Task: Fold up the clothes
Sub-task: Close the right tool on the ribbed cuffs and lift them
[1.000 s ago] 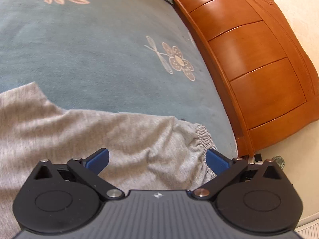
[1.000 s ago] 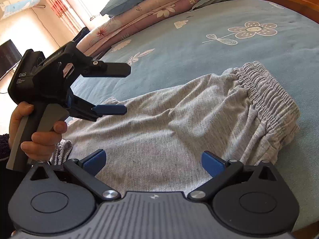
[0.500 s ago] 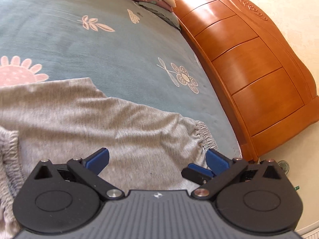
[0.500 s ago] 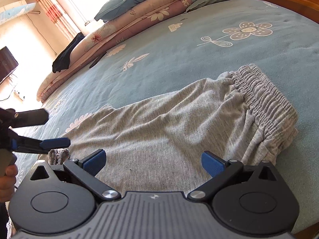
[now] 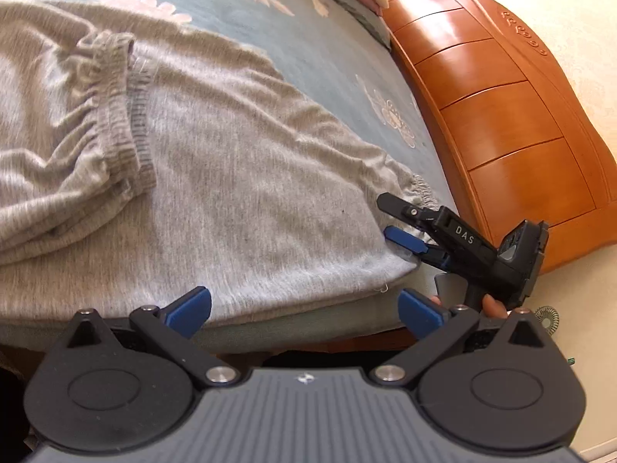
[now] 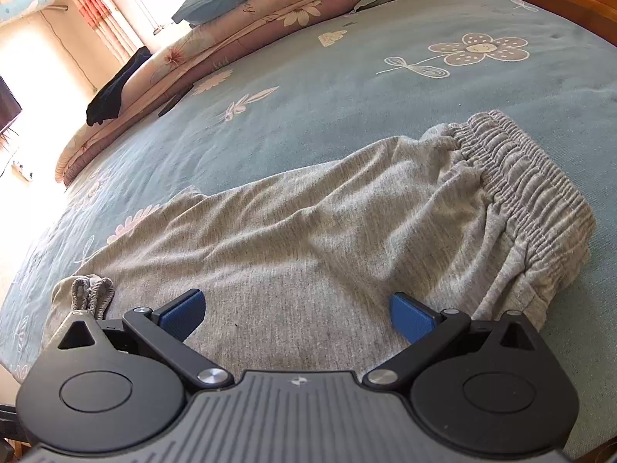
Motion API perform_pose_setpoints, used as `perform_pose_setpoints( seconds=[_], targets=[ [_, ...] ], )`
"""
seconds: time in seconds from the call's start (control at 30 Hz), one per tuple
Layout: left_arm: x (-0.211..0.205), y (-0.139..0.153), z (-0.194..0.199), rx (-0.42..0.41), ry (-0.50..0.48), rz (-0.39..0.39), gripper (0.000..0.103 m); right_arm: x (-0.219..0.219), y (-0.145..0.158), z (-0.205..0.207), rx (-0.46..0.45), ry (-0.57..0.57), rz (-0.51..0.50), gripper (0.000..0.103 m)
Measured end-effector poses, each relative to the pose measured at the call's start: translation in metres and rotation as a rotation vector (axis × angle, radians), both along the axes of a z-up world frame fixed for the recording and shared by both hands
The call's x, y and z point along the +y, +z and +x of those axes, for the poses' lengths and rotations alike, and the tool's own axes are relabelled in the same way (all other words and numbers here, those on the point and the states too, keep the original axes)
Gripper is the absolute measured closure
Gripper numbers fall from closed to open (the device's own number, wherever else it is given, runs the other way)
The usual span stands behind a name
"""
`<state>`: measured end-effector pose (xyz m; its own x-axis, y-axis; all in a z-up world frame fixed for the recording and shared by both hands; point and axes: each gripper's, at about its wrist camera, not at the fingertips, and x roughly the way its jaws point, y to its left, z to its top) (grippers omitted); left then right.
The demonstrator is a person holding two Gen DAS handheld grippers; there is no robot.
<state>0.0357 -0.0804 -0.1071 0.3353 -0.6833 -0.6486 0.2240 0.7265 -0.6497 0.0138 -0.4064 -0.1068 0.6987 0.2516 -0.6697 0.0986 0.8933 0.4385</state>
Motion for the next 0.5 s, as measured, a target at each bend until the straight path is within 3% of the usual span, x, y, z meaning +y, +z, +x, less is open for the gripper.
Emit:
perform_pose_setpoints(
  seconds=[0.1, 0.23, 0.3, 0.37, 0.5],
  targets=[
    [-0.007, 0.006, 0.002, -0.072, -0.006, 0.036, 0.001, -0.003, 0.005, -0.005, -0.056, 0.008, 0.036, 0.000],
    [-0.021, -0.016, 0.008, -0.029, -0.034, 0.085, 0.001, -0.008, 0.012, -0.013, -0.131, 0.018, 0.083, 0.000],
    [-0.022, -0.018, 0.005, -0.075, -0.031, 0.086, 0.001, -0.016, 0.021, -0.024, -0.203, 0.019, 0.123, 0.000],
    [-0.019, -0.020, 0.005, -0.068, -0.011, 0.065, 0.001, -0.027, 0.032, -0.038, -0.288, 0.009, 0.172, 0.000],
    [-0.009, -0.023, 0.009, -0.034, 0.018, -0.003, 0.001, -0.068, 0.039, -0.073, -0.371, -0.171, 0.280, 0.000]
  ],
)
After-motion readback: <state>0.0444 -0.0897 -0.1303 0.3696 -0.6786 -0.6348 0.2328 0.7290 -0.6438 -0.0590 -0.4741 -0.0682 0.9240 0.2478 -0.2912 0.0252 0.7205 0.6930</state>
